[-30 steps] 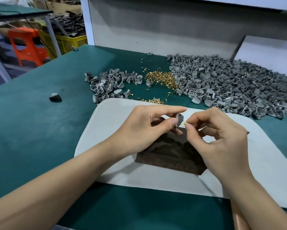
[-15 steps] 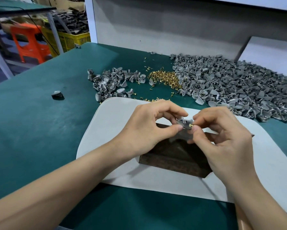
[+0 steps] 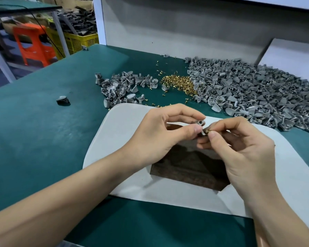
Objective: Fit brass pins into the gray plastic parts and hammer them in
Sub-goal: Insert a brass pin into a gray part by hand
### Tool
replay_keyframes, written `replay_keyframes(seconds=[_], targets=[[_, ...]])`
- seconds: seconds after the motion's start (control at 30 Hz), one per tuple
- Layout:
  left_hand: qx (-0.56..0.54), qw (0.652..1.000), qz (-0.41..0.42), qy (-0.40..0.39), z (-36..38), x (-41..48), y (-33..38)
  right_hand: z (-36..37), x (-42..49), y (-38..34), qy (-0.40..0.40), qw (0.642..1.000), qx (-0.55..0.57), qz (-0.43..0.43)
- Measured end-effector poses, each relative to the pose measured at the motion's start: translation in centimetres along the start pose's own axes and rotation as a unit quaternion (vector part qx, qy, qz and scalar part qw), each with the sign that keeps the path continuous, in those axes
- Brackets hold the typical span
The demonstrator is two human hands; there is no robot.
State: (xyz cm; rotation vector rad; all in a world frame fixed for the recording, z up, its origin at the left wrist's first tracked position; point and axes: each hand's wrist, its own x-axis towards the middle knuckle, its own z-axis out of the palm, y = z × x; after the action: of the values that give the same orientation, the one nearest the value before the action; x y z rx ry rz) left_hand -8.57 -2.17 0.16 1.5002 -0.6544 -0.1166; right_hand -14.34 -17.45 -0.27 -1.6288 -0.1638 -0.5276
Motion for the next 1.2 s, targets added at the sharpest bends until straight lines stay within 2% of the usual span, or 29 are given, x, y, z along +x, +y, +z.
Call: replay_keyframes(seconds=[0.1, 0.43, 0.77, 1.2], targets=[[-0.012, 1.0, -0.006, -0.005, 0.07, -0.12, 0.15, 0.12, -0.01, 0.16, 0.0, 0.999, -0.042, -0.024], [-0.044, 0.998, -0.033, 0.003, 0.24, -0.08, 0.14, -0.28, 0.17, 0.16, 0.002, 0.999, -0.035, -0.02], [-0.016, 0.999, -0.021, -0.041, -0.09, -0.03, 0.38, -0.35, 0.24, 0.34, 0.007, 0.995, -0.096, -0.02], [-0.103, 0.991, -0.066, -0.05, 0.08, -0.17, 0.46, -0.3, 0.09, 0.12, 0.0, 0.999, -0.046, -0.001]])
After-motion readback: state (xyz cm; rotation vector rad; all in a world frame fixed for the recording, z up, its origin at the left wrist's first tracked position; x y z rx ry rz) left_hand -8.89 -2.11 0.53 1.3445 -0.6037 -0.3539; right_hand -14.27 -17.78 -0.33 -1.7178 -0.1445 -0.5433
